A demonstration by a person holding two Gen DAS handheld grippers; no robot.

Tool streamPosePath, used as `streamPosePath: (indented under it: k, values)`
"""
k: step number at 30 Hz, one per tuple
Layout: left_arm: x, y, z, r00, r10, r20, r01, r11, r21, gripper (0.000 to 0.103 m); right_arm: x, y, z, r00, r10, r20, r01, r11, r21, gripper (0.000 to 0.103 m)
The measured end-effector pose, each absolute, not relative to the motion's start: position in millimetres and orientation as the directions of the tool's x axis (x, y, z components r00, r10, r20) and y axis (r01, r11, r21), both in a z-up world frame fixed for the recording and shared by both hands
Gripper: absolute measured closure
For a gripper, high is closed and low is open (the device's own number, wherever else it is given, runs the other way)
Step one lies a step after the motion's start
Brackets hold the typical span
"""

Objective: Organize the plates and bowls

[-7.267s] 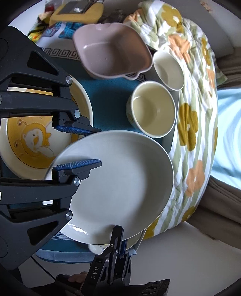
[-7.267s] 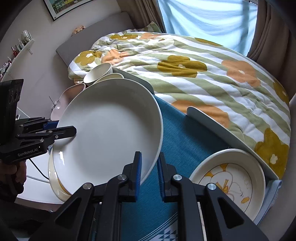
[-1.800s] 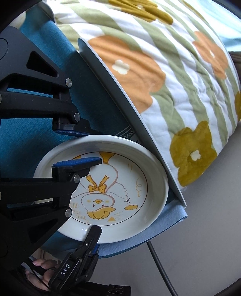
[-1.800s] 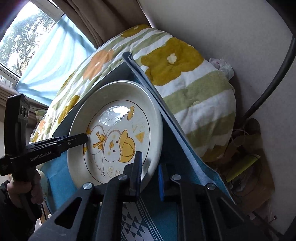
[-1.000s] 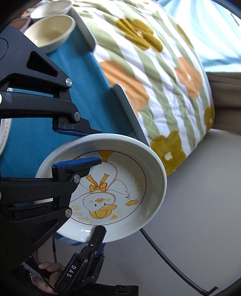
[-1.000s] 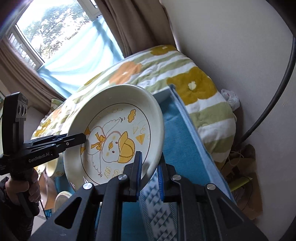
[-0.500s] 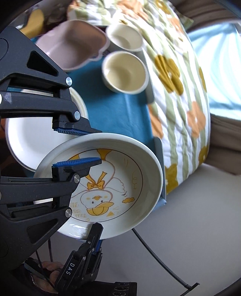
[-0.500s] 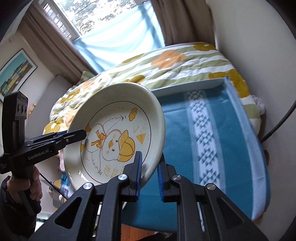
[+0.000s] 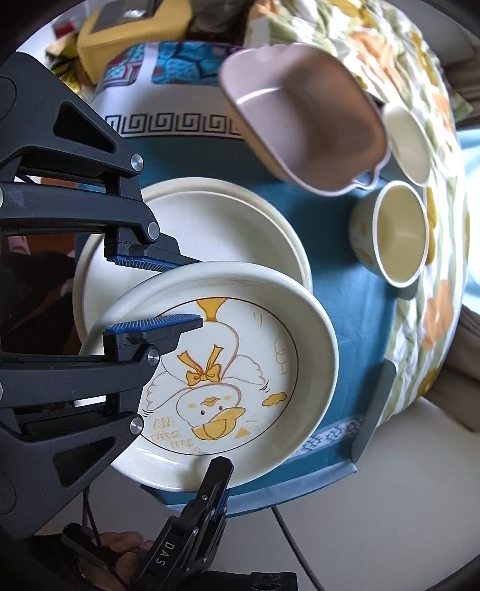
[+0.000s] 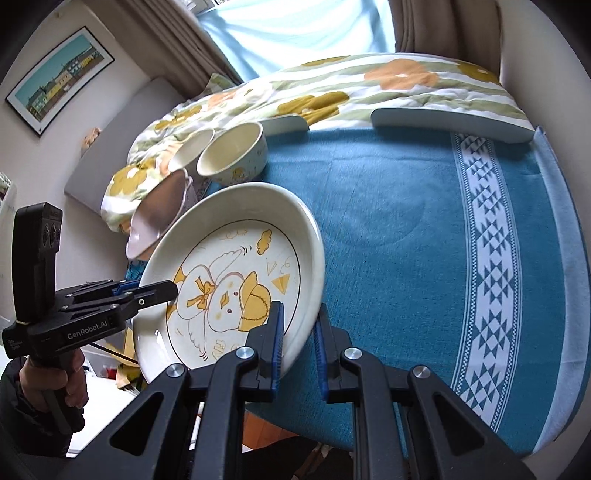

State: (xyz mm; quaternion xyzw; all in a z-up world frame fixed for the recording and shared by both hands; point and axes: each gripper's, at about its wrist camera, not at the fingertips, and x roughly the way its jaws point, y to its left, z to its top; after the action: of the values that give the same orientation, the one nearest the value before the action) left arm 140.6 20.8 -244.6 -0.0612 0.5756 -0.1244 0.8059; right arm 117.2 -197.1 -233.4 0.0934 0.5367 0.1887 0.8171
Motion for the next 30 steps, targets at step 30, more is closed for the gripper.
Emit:
streamPosePath:
  k: [30]
  values:
    - [130,9,-278,0.342,-0.031,-0.939,0.173,0.984,0.031,0.084,125,-163,-259,0.312,0.341,-0.887,-0.269,0.927,0.262,0.089]
